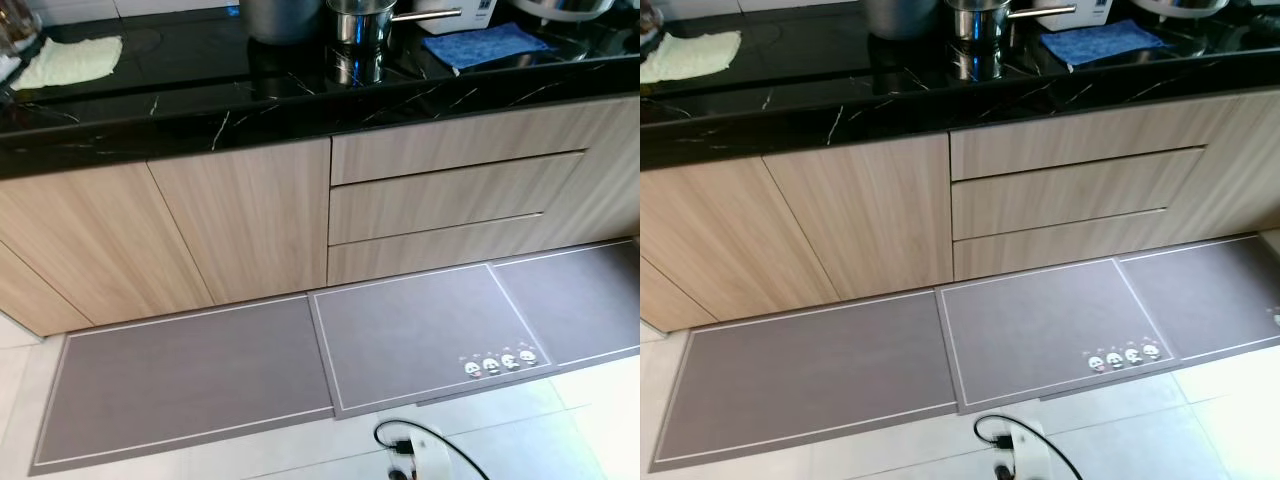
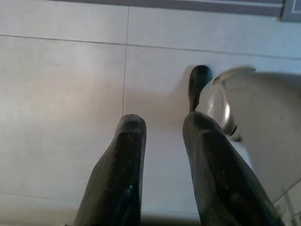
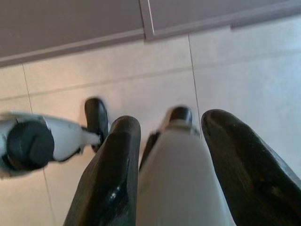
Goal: Kitchen organization
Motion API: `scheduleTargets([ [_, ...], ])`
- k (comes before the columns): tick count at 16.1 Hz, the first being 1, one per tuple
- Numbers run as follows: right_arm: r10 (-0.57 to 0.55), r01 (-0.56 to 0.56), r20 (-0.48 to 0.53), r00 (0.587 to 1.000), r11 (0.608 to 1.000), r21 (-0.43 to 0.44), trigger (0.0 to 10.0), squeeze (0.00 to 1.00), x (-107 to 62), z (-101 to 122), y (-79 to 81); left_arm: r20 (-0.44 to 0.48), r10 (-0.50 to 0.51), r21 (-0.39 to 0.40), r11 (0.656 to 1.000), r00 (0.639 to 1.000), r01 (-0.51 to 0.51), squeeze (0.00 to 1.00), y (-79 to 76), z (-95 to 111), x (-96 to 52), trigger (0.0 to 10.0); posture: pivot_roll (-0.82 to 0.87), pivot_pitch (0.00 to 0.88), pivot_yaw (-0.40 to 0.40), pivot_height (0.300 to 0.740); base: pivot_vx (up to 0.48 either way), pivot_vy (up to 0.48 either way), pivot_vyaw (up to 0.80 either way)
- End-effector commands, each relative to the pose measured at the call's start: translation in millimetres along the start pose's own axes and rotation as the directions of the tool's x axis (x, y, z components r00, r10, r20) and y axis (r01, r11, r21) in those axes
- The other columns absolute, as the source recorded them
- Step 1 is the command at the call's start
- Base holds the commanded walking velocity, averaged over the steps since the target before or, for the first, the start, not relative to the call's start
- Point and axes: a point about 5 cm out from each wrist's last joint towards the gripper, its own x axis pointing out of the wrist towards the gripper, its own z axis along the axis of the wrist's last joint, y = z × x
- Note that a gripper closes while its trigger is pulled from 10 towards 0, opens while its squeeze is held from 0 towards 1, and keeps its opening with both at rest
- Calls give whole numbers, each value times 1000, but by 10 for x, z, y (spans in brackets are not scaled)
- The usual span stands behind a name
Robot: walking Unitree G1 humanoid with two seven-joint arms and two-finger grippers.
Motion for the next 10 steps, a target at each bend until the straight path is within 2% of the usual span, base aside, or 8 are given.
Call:
scheduleTargets([
  [1, 10, -8, 66, 998, 1000, -24, 10000, 0, 17, 175, 12, -8, 15, -40, 999, 1000, -16, 0, 1, -52, -12, 10000, -1, 66, 12, 740, 0, 0, 0],
  [2, 7, -4, 89, 996, 1000, -25, 10000, 0, 24, 260, 7, -6, 11, -44, 999, 1000, -11, 0, -39, -52, -6, 10000, 1, 59, 6, 740, 0, 0, 0],
  [3, -2, 5, 116, 993, 1000, -23, 10000, 0, 19, 377, -83, -6, 5, -45, 999, 1000, -6, 0, -82, -61, -3, 10000, 8, 49, -3, 740, 0, 0, 0],
  [4, -15, 18, 140, 990, 1000, -22, 10000, 0, -5, 491, -241, -5, 2, -49, 999, 1000, -3, 0, -104, -67, -2, 10000, 8, 49, -3, 740, 0, 0, 0],
  [5, -16, 21, 147, 989, 999, -28, 10000, 0, -15, 542, -296, -3, 3, -56, 998, 1000, -3, 0, -115, -73, -3, 10000, 19, 38, -14, 740, 0, 0, 0],
  [7, -1, 9, 146, 989, 998, -56, 10000, 0, -23, 613, -336, 6, 14, -99, 995, 1000, -13, 0, -155, -103, -9, 10000, 31, 8, -37, 740, 0, 0, 0],
  [10, 5, 2, 123, 992, 998, -64, 10000, 0, -16, 567, -314, 20, 17, -114, 993, 1000, -14, 0, -183, -100, -10, 10000, 30, 0, -40, 740, 0, 0, 0],
])
